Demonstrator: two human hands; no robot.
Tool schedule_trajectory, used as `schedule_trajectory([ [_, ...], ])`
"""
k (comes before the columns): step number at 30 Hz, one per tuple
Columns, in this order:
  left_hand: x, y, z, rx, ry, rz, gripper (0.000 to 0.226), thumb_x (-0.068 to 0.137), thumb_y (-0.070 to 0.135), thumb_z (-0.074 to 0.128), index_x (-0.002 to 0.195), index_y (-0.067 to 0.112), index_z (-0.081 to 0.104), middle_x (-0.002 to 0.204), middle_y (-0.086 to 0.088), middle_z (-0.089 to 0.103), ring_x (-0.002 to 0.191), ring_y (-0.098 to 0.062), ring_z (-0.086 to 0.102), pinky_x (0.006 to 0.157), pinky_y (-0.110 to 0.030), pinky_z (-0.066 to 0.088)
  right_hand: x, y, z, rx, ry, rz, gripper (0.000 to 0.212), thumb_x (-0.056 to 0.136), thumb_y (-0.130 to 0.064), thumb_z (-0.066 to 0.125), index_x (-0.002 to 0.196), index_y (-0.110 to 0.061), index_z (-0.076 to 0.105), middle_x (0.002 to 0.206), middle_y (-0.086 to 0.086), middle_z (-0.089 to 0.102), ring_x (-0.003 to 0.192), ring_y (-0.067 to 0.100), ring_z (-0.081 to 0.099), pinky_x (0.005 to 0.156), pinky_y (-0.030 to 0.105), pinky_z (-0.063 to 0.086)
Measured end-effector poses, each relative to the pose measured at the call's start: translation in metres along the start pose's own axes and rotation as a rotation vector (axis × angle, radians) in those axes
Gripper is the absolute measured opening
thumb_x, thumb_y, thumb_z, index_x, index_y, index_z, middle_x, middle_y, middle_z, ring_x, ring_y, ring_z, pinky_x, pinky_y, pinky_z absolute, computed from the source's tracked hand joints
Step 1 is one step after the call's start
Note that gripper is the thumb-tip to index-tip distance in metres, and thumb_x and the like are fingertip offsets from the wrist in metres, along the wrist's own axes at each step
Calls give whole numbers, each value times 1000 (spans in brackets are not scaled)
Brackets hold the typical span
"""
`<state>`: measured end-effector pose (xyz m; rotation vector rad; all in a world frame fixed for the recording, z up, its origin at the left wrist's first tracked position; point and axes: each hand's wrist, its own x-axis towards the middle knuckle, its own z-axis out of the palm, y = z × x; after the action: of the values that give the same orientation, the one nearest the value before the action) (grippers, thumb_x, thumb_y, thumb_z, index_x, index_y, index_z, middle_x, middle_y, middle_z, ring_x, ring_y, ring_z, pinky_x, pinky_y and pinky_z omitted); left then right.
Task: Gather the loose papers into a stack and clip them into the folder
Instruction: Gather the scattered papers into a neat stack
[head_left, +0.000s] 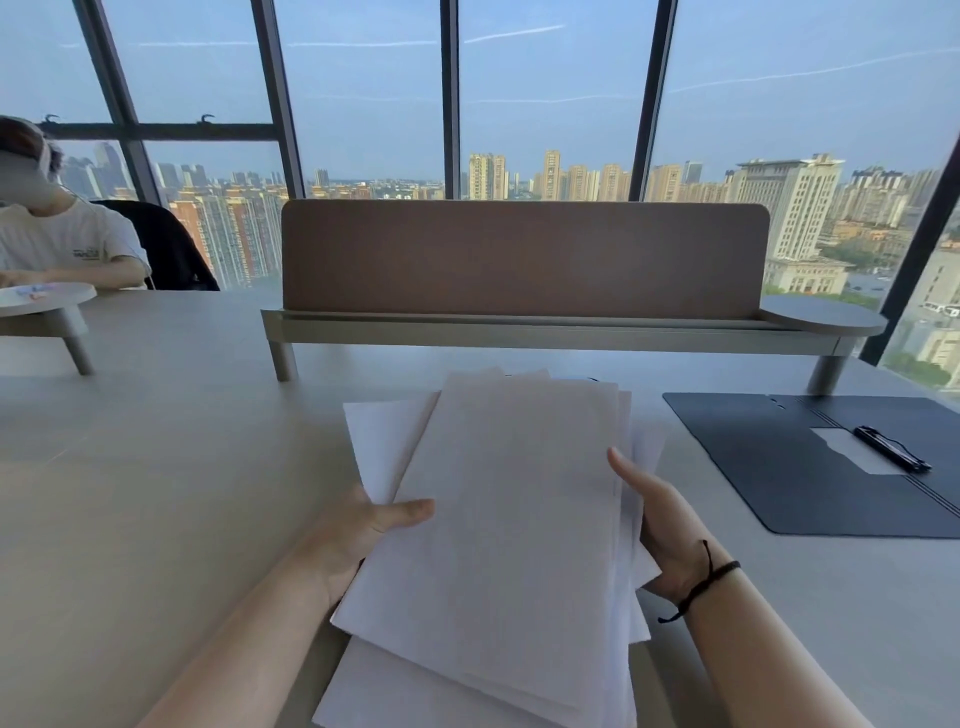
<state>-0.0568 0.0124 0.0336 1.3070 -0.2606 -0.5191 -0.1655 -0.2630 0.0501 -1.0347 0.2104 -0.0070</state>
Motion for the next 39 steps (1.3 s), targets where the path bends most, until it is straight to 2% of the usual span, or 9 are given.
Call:
schedule_trajectory([
  [4,-3,11,3,19,39,52,39,76,-4,76,113,4,71,109,-23,75,95,-41,74,76,-48,61,-3,-4,4,-92,62,-46,47,85,-33,67,124,-7,69,120,18,73,104,34,73,90,46,56],
  [8,-5,42,14,98,144,270,62,54,14,94,112,7,73,107,-15,78,96,-35,75,84,-50,59,-9,-34,24,-137,153,-246,29,95,-23,61,117,-7,70,111,13,77,93,26,76,83,42,58],
  [12,-11,88,36,245,266,586,35,67,5,88,97,17,74,90,8,80,89,-15,77,75,-26,61,-25,-82,58,-217,104,-449,17,98,-25,60,100,-15,74,96,4,81,89,21,78,69,30,62],
  [14,-15,105,46,255,275,654,26,66,5,89,89,13,78,87,5,81,88,-18,77,82,-34,61,-35,-104,75,-256,67,-547,19,97,-27,60,98,-15,75,94,3,81,87,19,78,69,27,62],
  [18,-23,117,58,223,171,648,40,64,0,89,79,36,82,90,2,81,91,-20,77,90,-43,58,-47,-115,97,-367,-15,-635,36,82,-38,67,107,-13,74,104,6,80,97,22,76,83,34,61],
  [22,-27,108,61,201,86,558,45,55,15,94,98,15,80,103,-9,79,96,-28,76,93,-54,56,-49,-99,94,-351,11,-634,42,71,-38,77,106,-15,75,106,8,79,100,27,75,85,40,60],
  [29,-32,115,52,198,62,626,60,57,33,89,113,22,70,108,-7,77,99,-26,75,89,-53,58,-55,-90,68,-363,162,-673,52,74,-46,74,111,-11,69,93,3,79,79,20,74,65,35,58],
  [33,-27,114,63,198,49,625,51,58,39,87,106,26,73,106,-6,78,97,-26,75,89,-51,59,-48,-78,74,-397,147,-682,48,74,-48,74,108,-14,73,104,5,79,94,22,76,77,37,61],
  [39,-20,93,60,108,63,541,67,50,67,86,101,25,78,105,-9,78,98,-27,74,90,-49,57,-37,-78,81,-392,238,-694,40,84,-51,72,99,-14,74,93,1,77,84,19,73,77,38,59],
])
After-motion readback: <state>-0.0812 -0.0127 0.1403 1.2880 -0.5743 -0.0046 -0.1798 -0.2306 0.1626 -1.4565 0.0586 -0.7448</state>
